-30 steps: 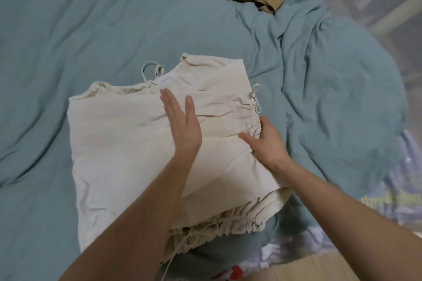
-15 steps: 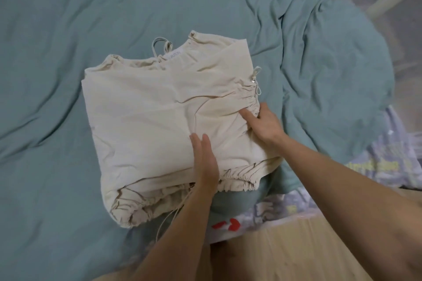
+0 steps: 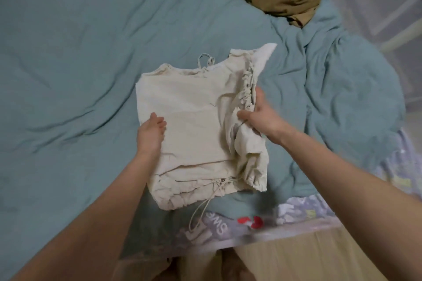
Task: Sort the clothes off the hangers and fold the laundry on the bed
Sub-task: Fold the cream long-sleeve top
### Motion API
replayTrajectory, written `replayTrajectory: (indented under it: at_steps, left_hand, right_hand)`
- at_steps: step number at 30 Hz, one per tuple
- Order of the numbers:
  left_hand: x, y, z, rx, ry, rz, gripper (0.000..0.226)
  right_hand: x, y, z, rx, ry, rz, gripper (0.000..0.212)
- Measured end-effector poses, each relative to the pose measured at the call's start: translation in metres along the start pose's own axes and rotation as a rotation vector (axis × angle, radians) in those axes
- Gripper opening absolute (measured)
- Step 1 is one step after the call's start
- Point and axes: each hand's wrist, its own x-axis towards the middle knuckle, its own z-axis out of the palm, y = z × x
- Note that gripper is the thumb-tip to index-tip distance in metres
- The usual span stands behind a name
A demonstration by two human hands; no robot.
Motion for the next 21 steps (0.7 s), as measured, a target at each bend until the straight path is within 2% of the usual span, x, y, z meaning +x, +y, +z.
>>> replayTrajectory:
  at_steps: [4, 8, 14, 17, 21]
  left_hand:
    - [0.009, 0.005, -0.045, 0.093, -0.07, -0.005, 0.035]
    - [0.022, -0.003, -0.08, 0.053, -0.05, -0.038, 0.052]
    - [0.046, -0.018, -0.105, 0.066, -0.168, -0.137, 0.061]
    - [0.055, -0.018, -0.098, 0.081, -0.255, -0.123, 0.054]
    - [0.069, -0.02, -0.091, 0.127, -0.335, -0.139, 0.063]
  right_hand:
    - [-0.007, -0.035, 0.081, -0.26, -0.012, -0.135, 0.086]
    - [-0.003, -0.039, 0.162, -0.552, -0.042, -0.172, 0.082]
    - [-0.002, -0.008, 0.242, -0.863, -0.188, -0.124, 0.079]
    - [-0.007, 0.011, 0.257, -0.881, -0.15, -0.129, 0.077]
    - [-0.012, 0.018, 0.264, -0.795, -0.014, -0.261, 0.075]
